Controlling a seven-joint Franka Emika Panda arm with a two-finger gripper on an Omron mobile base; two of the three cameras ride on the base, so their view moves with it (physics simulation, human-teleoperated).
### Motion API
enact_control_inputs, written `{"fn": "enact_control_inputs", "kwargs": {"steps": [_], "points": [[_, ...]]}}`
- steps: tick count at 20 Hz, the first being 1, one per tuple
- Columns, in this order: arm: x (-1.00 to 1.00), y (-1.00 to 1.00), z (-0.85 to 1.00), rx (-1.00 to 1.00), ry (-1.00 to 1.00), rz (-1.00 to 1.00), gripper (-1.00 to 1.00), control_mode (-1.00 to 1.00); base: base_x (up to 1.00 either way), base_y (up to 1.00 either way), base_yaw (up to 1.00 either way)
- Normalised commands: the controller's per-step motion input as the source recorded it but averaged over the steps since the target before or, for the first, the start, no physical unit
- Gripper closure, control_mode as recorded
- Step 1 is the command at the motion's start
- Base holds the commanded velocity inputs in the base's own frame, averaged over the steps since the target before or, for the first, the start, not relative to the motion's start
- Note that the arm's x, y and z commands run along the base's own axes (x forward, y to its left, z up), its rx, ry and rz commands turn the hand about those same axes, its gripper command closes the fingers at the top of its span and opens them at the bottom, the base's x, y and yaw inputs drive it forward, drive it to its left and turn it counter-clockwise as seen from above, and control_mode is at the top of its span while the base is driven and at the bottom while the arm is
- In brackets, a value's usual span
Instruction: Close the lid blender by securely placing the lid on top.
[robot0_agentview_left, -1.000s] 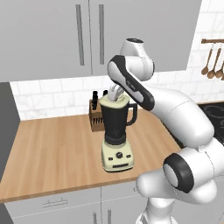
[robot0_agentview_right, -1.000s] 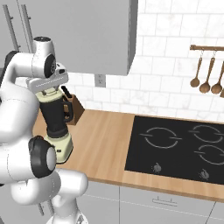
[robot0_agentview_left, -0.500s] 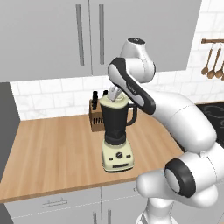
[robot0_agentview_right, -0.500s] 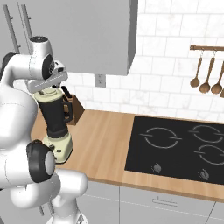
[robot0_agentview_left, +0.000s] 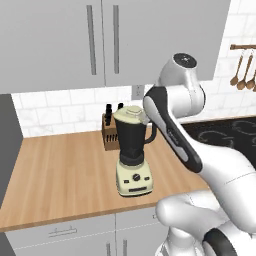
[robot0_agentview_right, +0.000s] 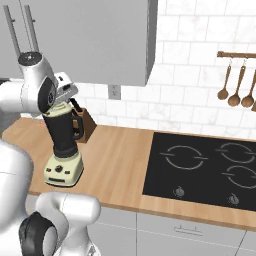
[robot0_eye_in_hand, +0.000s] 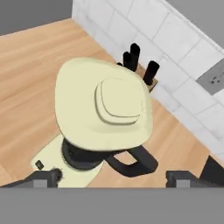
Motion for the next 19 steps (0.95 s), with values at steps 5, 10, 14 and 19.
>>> {"fn": "enact_control_inputs", "kwargs": {"steps": [5, 10, 14, 19], "points": [[-1.0, -1.0, -0.96, 0.0, -0.08, 0.0, -1.0, -1.0, 0.0, 0.0, 0.0], [-1.0, -1.0, -0.96, 0.03, -0.01, 0.0, -1.0, -1.0, 0.0, 0.0, 0.0], [-1.0, -0.63, 0.6, 0.24, -0.48, 0.0, -1.0, -1.0, 0.0, 0.0, 0.0], [-0.85, -0.4, 0.99, 0.26, -0.48, 0.01, -1.0, -1.0, 0.0, 0.0, 0.0]]}}
